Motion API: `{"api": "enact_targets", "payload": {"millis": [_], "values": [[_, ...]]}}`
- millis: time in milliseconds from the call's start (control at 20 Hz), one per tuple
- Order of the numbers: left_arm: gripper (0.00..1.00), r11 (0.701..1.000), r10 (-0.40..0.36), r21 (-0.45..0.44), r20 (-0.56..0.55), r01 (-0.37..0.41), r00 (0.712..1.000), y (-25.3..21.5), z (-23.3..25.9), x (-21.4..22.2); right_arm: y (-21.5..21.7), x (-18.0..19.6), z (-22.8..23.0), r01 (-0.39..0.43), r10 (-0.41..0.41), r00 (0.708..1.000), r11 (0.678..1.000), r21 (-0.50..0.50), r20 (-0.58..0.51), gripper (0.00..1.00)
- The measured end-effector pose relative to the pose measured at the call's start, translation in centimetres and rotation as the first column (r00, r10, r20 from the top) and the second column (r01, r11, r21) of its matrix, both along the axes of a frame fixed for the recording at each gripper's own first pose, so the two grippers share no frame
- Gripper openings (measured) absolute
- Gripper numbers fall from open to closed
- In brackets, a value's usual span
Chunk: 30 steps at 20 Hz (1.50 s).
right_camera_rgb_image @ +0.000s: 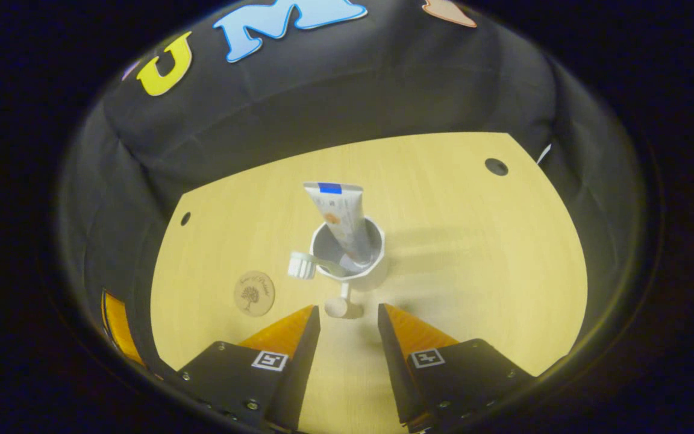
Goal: Put the toothbrush and toothpaste on the desktop into the cup, then pick up the cup and place it on the coaster on the desktop.
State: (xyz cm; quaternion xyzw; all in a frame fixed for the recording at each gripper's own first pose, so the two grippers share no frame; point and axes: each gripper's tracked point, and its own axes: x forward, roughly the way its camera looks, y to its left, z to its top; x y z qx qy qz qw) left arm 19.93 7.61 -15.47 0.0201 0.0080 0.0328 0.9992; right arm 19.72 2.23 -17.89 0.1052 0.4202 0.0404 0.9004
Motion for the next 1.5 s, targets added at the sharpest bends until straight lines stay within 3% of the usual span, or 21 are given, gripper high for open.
{"api": "enact_targets", "payload": {"millis": [50,250,300,400,600,650,700,800,850,950,1000,1050,1200,1250,1350,1400,1450,1500], "values": [[0.4,1.0,0.01,-0.002,-0.004,-0.01,1.0,0.6,-0.2,-0.2,0.1,0.4,-0.4,0.002,-0.002,1.0,1.0,-0.01,-0.02,0.57],[0.4,0.999,0.047,-0.014,-0.023,-0.047,0.999,2.4,-1.3,-0.3,0.5,1.9,-1.9,0.013,-0.017,0.995,0.999,-0.044,-0.097,0.59],[0.35,0.998,0.057,-0.016,-0.029,-0.057,0.998,3.0,-1.6,-0.4,0.6,2.1,-2.2,0.016,-0.021,0.994,0.999,-0.046,-0.111,0.57],[0.4,0.997,0.074,-0.018,-0.038,-0.075,0.997,3.9,-1.9,-0.4,0.6,2.6,-2.8,0.022,-0.03,0.991,0.998,-0.06,-0.131,0.58],[0.35,0.995,0.099,-0.02,-0.057,-0.101,0.993,5.3,-2.8,-0.4,0.8,3.2,-3.9,0.012,-0.022,0.986,0.998,-0.064,-0.164,0.58],[0.4,0.994,0.103,-0.021,-0.061,-0.104,0.993,5.5,-2.9,-0.4,0.9,3.1,-4.2,0.011,-0.022,0.985,0.998,-0.067,-0.173,0.58],[0.35,0.994,0.105,-0.021,-0.064,-0.107,0.992,5.7,-2.9,-0.4,1.1,3.3,-4.4,0.005,-0.016,0.985,0.998,-0.06,-0.174,0.57],[0.4,0.994,0.109,-0.023,-0.06,-0.111,0.992,5.8,-2.7,-0.5,1.3,3.2,-5.4,-0.004,-0.007,0.982,0.998,-0.06,-0.188,0.33],[0.4,0.994,0.109,-0.024,-0.061,-0.111,0.992,5.9,-2.7,-0.5,1.2,3.4,-5.6,0.002,-0.014,0.983,0.998,-0.069,-0.182,0.34],[0.4,0.993,0.108,-0.032,-0.066,-0.11,0.992,5.8,-2.9,-0.7,1.0,3.2,-5.6,-0.003,-0.014,0.983,0.996,-0.088,-0.182,0.27],[0.35,0.993,0.108,-0.035,-0.069,-0.111,0.992,5.8,-3.0,-0.7,0.9,3.3,-5.7,-0.01,-0.009,0.984,0.995,-0.104,-0.18,0.27],[0.4,0.993,0.109,-0.037,-0.071,-0.111,0.992,5.8,-2.9,-0.7,0.8,3.1,-5.6,-0.016,-0.005,0.984,0.993,-0.114,-0.176,0.2],[0.4,0.993,0.11,-0.041,-0.066,-0.113,0.992,5.7,-2.5,-1.0,0.6,2.6,-5.4,-0.051,0.027,0.985,0.989,-0.136,-0.169,0.2],[0.4,0.992,0.112,-0.042,-0.064,-0.115,0.992,5.7,-2.4,-1.1,0.7,2.6,-5.4,-0.061,0.038,0.986,0.989,-0.138,-0.164,0.14],[0.35,0.992,0.118,-0.047,-0.061,-0.121,0.991,5.7,-2.4,-1.4,1.0,2.1,-4.9,-0.081,0.06,0.987,0.987,-0.137,-0.152,0.13],[0.4,0.991,0.121,-0.05,-0.06,-0.124,0.991,5.8,-2.4,-1.8,1.2,1.9,-4.6,-0.091,0.071,0.987,0.987,-0.135,-0.144,0.13],[0.35,0.99,0.126,-0.053,-0.06,-0.129,0.99,5.9,-2.5,-2.0,1.8,1.8,-4.5,-0.1,0.082,0.986,0.987,-0.127,-0.142,0.13],[0.4,0.989,0.131,-0.056,-0.06,-0.135,0.99,6.1,-2.6,-2.2,2.0,1.7,-4.3,-0.106,0.087,0.985,0.987,-0.121,-0.151,0.13]]}}
